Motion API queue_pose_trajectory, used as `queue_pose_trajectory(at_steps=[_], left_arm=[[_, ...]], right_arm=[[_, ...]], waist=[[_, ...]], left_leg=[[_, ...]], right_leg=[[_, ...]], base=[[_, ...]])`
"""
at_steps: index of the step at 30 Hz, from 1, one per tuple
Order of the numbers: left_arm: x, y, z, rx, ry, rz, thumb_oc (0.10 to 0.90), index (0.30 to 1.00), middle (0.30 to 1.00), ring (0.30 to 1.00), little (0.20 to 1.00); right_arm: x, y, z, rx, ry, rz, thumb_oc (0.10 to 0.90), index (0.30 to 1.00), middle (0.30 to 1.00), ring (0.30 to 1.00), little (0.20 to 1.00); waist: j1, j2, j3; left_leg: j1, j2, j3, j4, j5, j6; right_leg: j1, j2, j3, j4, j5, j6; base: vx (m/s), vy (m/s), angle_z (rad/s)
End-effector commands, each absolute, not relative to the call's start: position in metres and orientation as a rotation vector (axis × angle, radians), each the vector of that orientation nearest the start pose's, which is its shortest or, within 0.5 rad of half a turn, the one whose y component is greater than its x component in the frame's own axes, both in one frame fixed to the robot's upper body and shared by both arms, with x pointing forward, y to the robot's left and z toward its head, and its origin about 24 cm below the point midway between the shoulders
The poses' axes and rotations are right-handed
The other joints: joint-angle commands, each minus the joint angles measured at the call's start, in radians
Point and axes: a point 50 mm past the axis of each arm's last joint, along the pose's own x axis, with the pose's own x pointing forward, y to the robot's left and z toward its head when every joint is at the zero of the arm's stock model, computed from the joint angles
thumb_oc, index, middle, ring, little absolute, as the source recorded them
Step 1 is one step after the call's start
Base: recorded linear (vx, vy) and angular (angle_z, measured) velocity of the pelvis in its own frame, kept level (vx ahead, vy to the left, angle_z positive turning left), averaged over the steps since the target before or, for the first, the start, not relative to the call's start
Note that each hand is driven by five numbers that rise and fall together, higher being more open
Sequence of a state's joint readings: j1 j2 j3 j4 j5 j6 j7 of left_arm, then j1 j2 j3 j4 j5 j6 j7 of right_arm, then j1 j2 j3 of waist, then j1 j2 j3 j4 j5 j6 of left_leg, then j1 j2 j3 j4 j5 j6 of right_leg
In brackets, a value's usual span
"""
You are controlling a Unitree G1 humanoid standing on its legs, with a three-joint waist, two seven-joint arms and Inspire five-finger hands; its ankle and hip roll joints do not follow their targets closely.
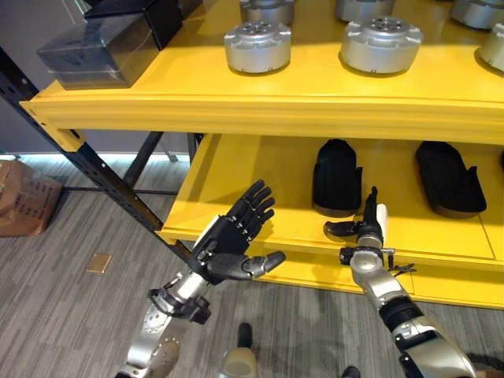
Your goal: Move parts from the plastic box to the shelf.
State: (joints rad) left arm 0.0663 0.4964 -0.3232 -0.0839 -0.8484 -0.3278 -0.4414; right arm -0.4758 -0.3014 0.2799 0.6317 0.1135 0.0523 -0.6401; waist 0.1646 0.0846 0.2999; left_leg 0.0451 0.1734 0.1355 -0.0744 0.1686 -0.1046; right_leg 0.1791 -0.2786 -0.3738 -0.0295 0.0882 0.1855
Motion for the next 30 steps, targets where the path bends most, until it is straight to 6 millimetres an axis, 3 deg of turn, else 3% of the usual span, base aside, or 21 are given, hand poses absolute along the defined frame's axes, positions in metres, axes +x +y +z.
queue_pose_trajectory(at_steps=[1,4,9,10,11,13,15,16,22,24,30], left_arm=[[0.229,0.153,0.115,-0.336,-0.475,-0.703,0.900,1.000,1.000,1.000,1.000],[0.227,0.156,0.114,-0.337,-0.488,-0.679,0.900,1.000,1.000,1.000,1.000],[0.220,0.162,0.113,-0.343,-0.502,-0.623,0.900,1.000,1.000,1.000,1.000],[0.218,0.165,0.114,-0.345,-0.519,-0.601,0.900,1.000,1.000,1.000,1.000],[0.219,0.166,0.116,-0.356,-0.541,-0.590,0.900,1.000,1.000,1.000,1.000],[0.219,0.168,0.117,-0.355,-0.548,-0.590,0.900,1.000,1.000,1.000,1.000],[0.217,0.174,0.120,-0.338,-0.550,-0.580,0.900,1.000,1.000,1.000,1.000],[0.216,0.176,0.120,-0.333,-0.551,-0.575,0.900,1.000,1.000,1.000,1.000],[0.211,0.189,0.128,-0.262,-0.586,-0.539,0.900,1.000,1.000,1.000,1.000],[0.213,0.195,0.134,-0.244,-0.590,-0.516,0.900,1.000,1.000,1.000,1.000],[0.218,0.192,0.138,-0.208,-0.580,-0.544,0.900,1.000,1.000,1.000,1.000]], right_arm=[[0.355,-0.186,0.127,-0.431,-0.311,-0.554,0.900,1.000,1.000,1.000,1.000],[0.344,-0.178,0.152,-0.553,-0.510,-0.560,0.900,1.000,1.000,1.000,1.000],[0.320,-0.167,0.159,-0.626,-0.667,-0.452,0.900,1.000,1.000,1.000,1.000],[0.295,-0.137,0.172,-0.659,-0.825,-0.207,0.900,1.000,1.000,1.000,1.000],[0.282,-0.119,0.176,-0.675,-0.874,0.002,0.900,1.000,1.000,1.000,1.000],[0.278,-0.118,0.172,-0.709,-0.824,0.052,0.900,1.000,1.000,1.000,1.000],[0.280,-0.126,0.152,-0.707,-0.614,0.179,0.900,1.000,1.000,1.000,1.000],[0.277,-0.127,0.150,-0.711,-0.613,0.202,0.900,1.000,1.000,1.000,1.000],[0.250,-0.118,0.163,-0.681,-0.640,0.572,0.900,1.000,1.000,1.000,1.000],[0.240,-0.111,0.167,-0.639,-0.564,0.882,0.900,1.000,1.000,1.000,1.000],[0.235,-0.104,0.165,-0.701,-0.493,1.088,0.900,1.000,1.000,1.000,1.000]], waist=[[0.002,-0.005,-0.022],[-0.015,-0.001,-0.016],[-0.046,-0.003,-0.015],[-0.064,-0.008,-0.007],[-0.068,-0.011,-0.002],[-0.070,-0.013,-0.002],[-0.074,-0.026,-0.004],[-0.076,-0.030,-0.004],[-0.079,-0.065,0.001],[-0.064,-0.089,-0.012],[-0.051,-0.113,-0.023]], left_leg=[[0.003,0.043,0.056,0.088,-0.111,0.007],[-0.002,0.043,0.066,0.092,-0.114,0.009],[0.000,0.040,0.089,0.089,-0.119,0.013],[-0.005,0.042,0.101,0.093,-0.122,0.013],[-0.009,0.042,0.105,0.098,-0.126,0.013],[-0.011,0.044,0.106,0.101,-0.128,0.012],[-0.006,0.045,0.114,0.097,-0.128,0.011],[-0.004,0.046,0.117,0.096,-0.129,0.011],[-0.003,0.061,0.137,0.095,-0.127,0.003],[0.010,0.066,0.150,0.084,-0.124,-0.002],[0.015,0.074,0.153,0.084,-0.122,-0.007]], right_leg=[[-0.102,-0.001,0.015,0.178,-0.121,-0.072],[-0.115,-0.004,0.026,0.182,-0.120,-0.070],[-0.124,-0.009,0.044,0.174,-0.114,-0.062],[-0.137,-0.012,0.056,0.176,-0.114,-0.059],[-0.142,-0.016,0.060,0.176,-0.114,-0.058],[-0.145,-0.018,0.063,0.178,-0.113,-0.056],[-0.142,-0.019,0.062,0.169,-0.108,-0.051],[-0.140,-0.019,0.062,0.165,-0.107,-0.049],[-0.135,-0.020,0.053,0.125,-0.080,-0.031],[-0.116,-0.022,0.040,0.077,-0.054,-0.015],[-0.105,-0.015,0.029,0.061,-0.046,-0.012]], base=[[-0.03,0.034,-0.03],[-0.02,0.055,-0.08],[-0.01,0.054,-0.14],[-0.07,0.046,-0.16],[-0.06,0.036,-0.16],[-0.02,-0.003,-0.22],[0.00,-0.038,-0.12],[-0.01,-0.059,0.03],[-0.03,-0.073,-0.01],[0.02,-0.128,-0.08],[0.02,-0.078,-0.01]])
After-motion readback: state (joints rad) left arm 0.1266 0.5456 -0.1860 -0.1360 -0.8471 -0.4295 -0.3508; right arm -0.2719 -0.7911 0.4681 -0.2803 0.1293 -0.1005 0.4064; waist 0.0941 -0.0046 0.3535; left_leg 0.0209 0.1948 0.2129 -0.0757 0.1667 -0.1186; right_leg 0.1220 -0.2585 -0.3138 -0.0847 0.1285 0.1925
